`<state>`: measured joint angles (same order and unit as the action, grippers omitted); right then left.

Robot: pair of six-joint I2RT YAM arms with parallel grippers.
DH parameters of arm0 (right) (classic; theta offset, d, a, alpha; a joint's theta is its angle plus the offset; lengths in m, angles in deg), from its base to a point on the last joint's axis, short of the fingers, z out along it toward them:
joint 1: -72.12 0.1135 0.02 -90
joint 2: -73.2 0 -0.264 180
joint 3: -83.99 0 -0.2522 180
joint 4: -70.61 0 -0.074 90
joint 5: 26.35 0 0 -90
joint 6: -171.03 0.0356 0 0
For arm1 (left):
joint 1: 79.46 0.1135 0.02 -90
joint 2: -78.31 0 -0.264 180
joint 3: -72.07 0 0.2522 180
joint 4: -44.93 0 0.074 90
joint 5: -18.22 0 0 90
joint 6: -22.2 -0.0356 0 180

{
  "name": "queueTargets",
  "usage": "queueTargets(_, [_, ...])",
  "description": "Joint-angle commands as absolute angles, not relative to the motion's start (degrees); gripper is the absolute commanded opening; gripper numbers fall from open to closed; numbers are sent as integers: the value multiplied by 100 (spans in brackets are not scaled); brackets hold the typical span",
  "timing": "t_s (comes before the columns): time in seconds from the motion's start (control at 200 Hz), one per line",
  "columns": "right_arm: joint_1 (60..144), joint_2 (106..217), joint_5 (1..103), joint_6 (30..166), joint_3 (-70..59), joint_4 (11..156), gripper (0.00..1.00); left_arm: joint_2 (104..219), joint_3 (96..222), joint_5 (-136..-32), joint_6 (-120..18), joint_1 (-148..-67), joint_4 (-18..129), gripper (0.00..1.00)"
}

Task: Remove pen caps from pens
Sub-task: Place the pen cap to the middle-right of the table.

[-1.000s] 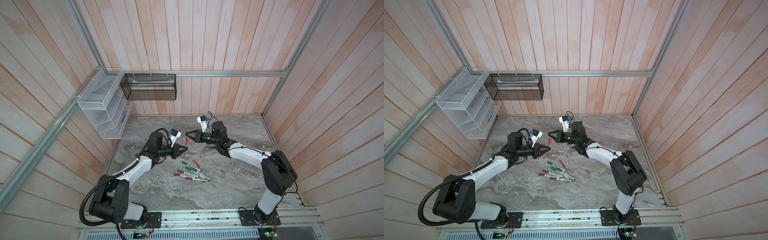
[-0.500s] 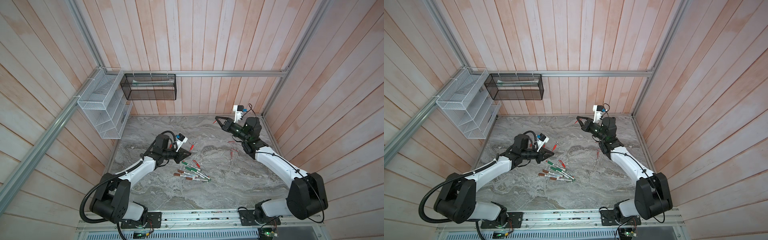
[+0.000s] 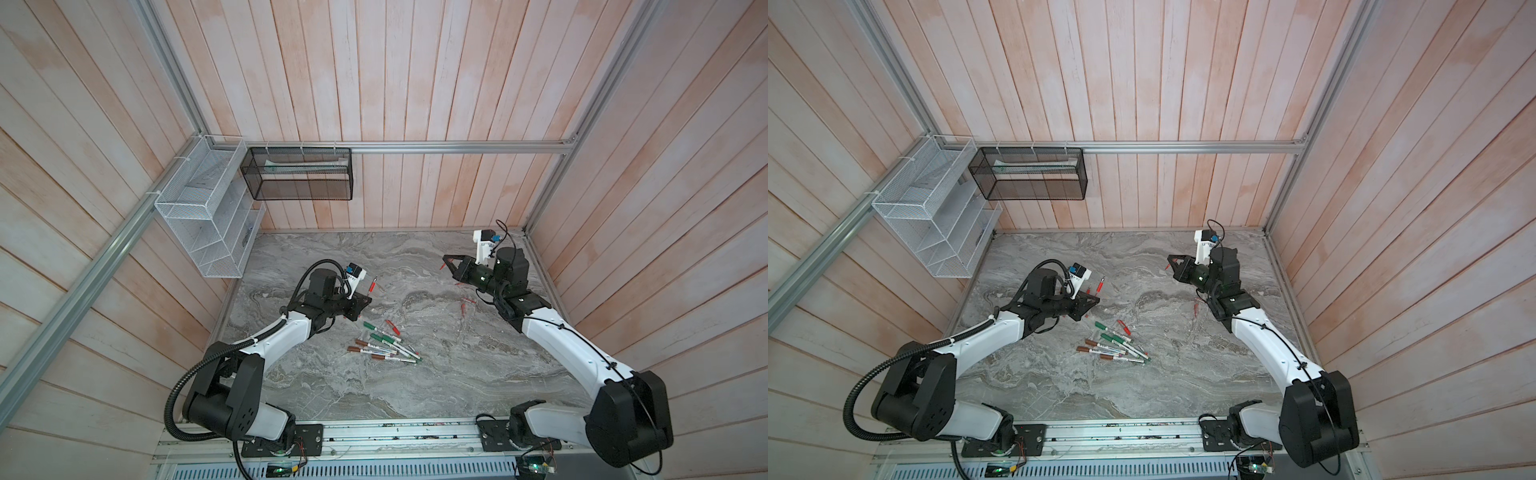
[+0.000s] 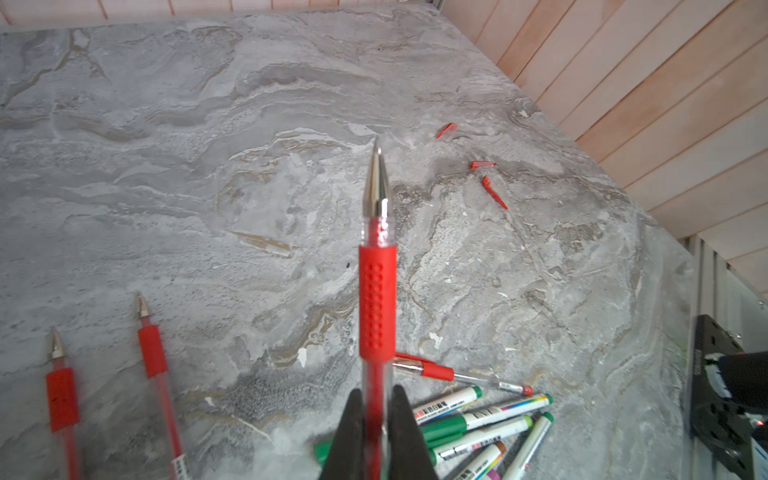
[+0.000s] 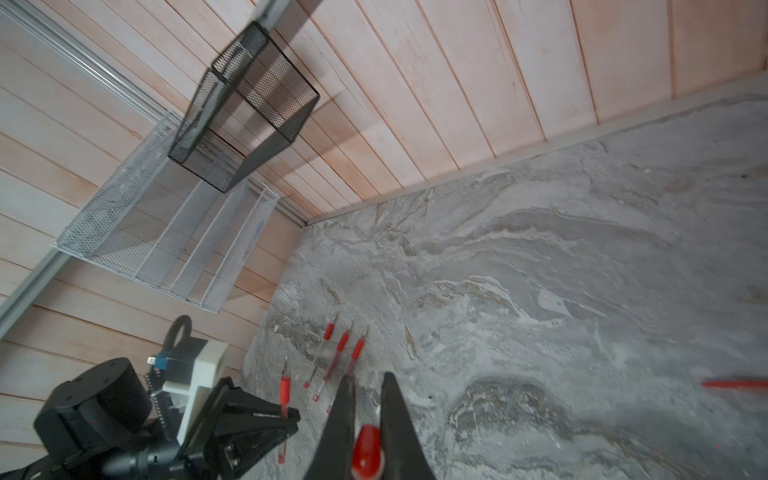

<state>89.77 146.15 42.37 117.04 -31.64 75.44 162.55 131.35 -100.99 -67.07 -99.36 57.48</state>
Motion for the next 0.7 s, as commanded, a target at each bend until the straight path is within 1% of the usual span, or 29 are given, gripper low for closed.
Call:
queueTargets(0.0, [8943,14640,4619,11290,-3329,8467,0,16541,13040,-9592,-6376,-9871,5501,0])
queueTargets(0.1, [8930,14735,4598,11153,-3424,8724,0,16778,13208,-9441,-6067,-9875,5611,0])
queueTargets(0.305, [8816,15046,4628,10981,-3662,8957,0,17203,13527,-9168,-6003,-9818,5903,1])
queueTargets(0.455, [8687,15274,4720,10881,-3859,8891,0,17421,13640,-9070,-5818,-9747,5869,2])
queueTargets(0.535, [8584,15446,4705,10909,-3936,8840,0,17565,13766,-9059,-5804,-9751,6022,7])
queueTargets(0.69, [8508,15878,4663,10720,-3851,8855,0,17770,13778,-8949,-5804,-9739,6011,8])
